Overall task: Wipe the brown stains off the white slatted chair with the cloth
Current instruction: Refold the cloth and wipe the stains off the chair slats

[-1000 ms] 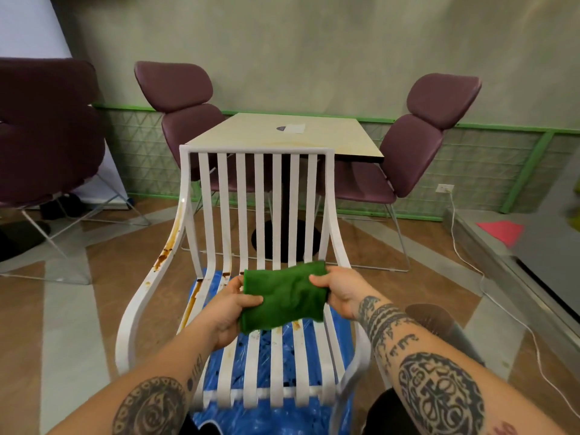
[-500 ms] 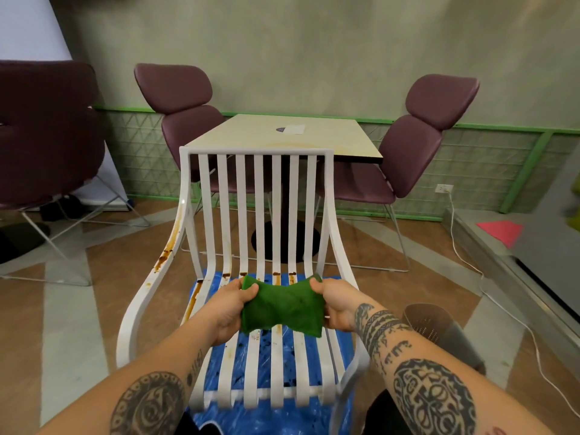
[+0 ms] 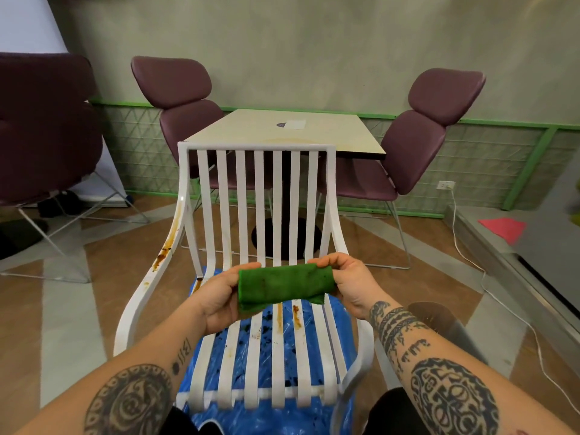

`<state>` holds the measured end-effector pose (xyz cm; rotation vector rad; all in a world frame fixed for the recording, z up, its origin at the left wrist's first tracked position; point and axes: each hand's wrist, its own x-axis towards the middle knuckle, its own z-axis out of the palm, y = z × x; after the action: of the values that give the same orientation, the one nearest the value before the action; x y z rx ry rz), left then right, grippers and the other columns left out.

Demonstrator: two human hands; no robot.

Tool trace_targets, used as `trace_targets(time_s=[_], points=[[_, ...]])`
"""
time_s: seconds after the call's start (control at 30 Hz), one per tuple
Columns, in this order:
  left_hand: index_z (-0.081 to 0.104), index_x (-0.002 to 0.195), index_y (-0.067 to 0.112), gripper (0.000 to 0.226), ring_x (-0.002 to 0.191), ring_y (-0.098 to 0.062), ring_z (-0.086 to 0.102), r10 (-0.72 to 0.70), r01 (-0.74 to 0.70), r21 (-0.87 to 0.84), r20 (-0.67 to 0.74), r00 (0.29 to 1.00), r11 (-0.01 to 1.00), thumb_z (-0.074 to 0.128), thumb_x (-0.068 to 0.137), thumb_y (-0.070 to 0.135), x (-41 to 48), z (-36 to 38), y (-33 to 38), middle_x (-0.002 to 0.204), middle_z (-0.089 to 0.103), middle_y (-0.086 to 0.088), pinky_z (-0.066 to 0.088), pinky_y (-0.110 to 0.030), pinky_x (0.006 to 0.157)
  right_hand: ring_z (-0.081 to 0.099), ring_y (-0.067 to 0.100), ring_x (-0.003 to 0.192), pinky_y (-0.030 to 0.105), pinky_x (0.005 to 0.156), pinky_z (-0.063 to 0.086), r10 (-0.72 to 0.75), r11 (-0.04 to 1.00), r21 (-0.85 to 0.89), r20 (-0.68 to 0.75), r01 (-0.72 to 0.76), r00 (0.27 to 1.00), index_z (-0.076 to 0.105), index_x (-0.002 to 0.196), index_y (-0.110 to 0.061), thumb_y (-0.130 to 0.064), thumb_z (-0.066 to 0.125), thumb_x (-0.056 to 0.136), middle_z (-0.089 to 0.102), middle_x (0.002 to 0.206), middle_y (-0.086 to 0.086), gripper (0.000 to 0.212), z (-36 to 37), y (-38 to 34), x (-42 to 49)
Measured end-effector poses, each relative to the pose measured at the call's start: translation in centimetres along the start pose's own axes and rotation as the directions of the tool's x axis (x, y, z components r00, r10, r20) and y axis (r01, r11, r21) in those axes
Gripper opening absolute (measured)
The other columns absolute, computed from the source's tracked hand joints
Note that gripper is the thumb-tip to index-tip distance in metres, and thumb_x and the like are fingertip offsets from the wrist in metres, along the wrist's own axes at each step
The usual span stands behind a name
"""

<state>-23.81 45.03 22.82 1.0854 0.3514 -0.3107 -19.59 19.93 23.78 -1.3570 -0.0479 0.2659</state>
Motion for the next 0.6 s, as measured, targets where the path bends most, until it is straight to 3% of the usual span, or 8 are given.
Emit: trace_targets(time_s=[0.1, 0.17, 0.23, 0.3, 0.37, 0.47, 0.53, 0.6], points=[[0.059, 0.131, 0.013, 0.039, 0.116, -0.044, 0.065, -0.09, 0.085, -0.141, -0.029, 0.995, 0.986, 0.037, 0.1, 0.025, 0.8, -0.9, -1.1, 0.126, 0.069, -0.02, 0.047, -0.064, 0.101, 0.073, 0.029, 0.094, 0.039, 0.069, 0.062, 0.097, 0.993, -0.061, -0.002, -0.097, 0.995, 0.069, 0.085, -0.007, 0.019, 0.043, 0.091, 0.075, 0.106, 0.014, 0.037, 0.3, 1.1, 0.5], [0.059, 0.129, 0.008, 0.039, 0.118, -0.044, 0.064, -0.105, 0.098, -0.113, -0.058, 0.993, 0.989, 0.041, 0.102, 0.03, 1.4, -1.1, -2.1, 0.124, 0.069, -0.023, 0.047, -0.06, 0.103, 0.071, 0.032, 0.103, 0.047, 0.081, 0.061, 0.162, 0.977, -0.142, 0.03, -0.157, 0.986, 0.073, 0.092, -0.008, 0.018, 0.039, 0.087, 0.075, 0.109, 0.014, 0.044, 0.5, 2.3, 0.8], [0.061, 0.127, 0.002, 0.033, 0.113, -0.039, 0.068, -0.085, 0.087, 0.013, -0.136, 0.987, 0.996, 0.055, 0.102, 0.023, 2.5, -1.5, -3.5, 0.116, 0.072, -0.023, 0.054, -0.05, 0.097, 0.069, 0.032, 0.108, 0.051, 0.089, 0.059, 0.223, 0.968, -0.135, 0.059, -0.214, 0.973, 0.073, 0.106, -0.008, 0.018, 0.036, 0.083, 0.074, 0.114, 0.011, 0.051, 0.6, 3.4, 1.1], [0.063, 0.125, 0.002, 0.027, 0.105, -0.036, 0.071, -0.036, 0.059, 0.096, -0.228, 0.973, 0.994, 0.059, 0.099, 0.007, 4.0, -2.3, -4.6, 0.11, 0.075, -0.021, 0.058, -0.044, 0.084, 0.068, 0.028, 0.11, 0.043, 0.086, 0.059, 0.28, 0.958, -0.077, 0.062, -0.275, 0.958, 0.067, 0.121, -0.013, 0.011, 0.041, 0.09, 0.071, 0.12, 0.006, 0.046, 1.1, 4.9, 1.5], [0.065, 0.121, 0.006, 0.024, 0.102, -0.036, 0.072, 0.008, 0.023, 0.11, -0.274, 0.962, 0.994, 0.059, 0.098, 0.003, 5.1, -2.6, -5.3, 0.108, 0.075, -0.02, 0.06, -0.043, 0.077, 0.068, 0.024, 0.109, 0.036, 0.084, 0.059, 0.312, 0.948, -0.082, 0.046, -0.307, 0.949, 0.059, 0.131, -0.019, -0.011, 0.055, 0.099, 0.066, 0.125, 0.001, 0.033, 1.9, 6.9, 1.8], [0.07, 0.112, 0.012, 0.019, 0.097, -0.032, 0.074, 0.141, -0.066, 0.272, -0.266, 0.953, 0.96, 0.066, 0.095, 0.005, 7.4, -1.7, -5.8, 0.105, 0.076, -0.016, 0.062, -0.043, 0.076, 0.069, 0.018, 0.108, 0.033, 0.089, 0.059, 0.326, 0.943, -0.088, 0.051, -0.321, 0.944, 0.055, 0.134, -0.019, -0.034, 0.065, 0.097, 0.066, 0.125, 0.002, 0.041, 3.5, 10.4, 3.8], [0.075, 0.107, 0.019, 0.013, 0.098, -0.028, 0.074, 0.216, -0.121, 0.383, -0.216, 0.952, 0.916, 0.07, 0.095, 0.019, 9.1, -0.6, -5.9, 0.105, 0.077, -0.01, 0.062, -0.045, 0.084, 0.068, 0.018, 0.113, 0.038, 0.098, 0.056, 0.299, 0.954, -0.009, 0.014, -0.299, 0.954, 0.059, 0.132, -0.019, -0.041, 0.063, 0.096, 0.069, 0.125, 0.003, 0.043, 4.7, 12.5, 6.0], [0.076, 0.11, 0.027, 0.033, 0.106, -0.021, 0.072, 0.187, -0.123, 0.404, -0.124, 0.974, 0.907, 0.061, 0.096, 0.052, 10.1, 0.7, -5.5, 0.111, 0.077, -0.003, 0.058, -0.045, 0.093, 0.064, 0.016, 0.119, 0.041, 0.105, 0.051, 0.246, 0.969, 0.035, -0.09, -0.244, 0.965, 0.059, 0.135, -0.026, -0.051, 0.062, 0.094, 0.066, 0.131, -0.001, 0.048, 5.3, 13.3, 7.9]])
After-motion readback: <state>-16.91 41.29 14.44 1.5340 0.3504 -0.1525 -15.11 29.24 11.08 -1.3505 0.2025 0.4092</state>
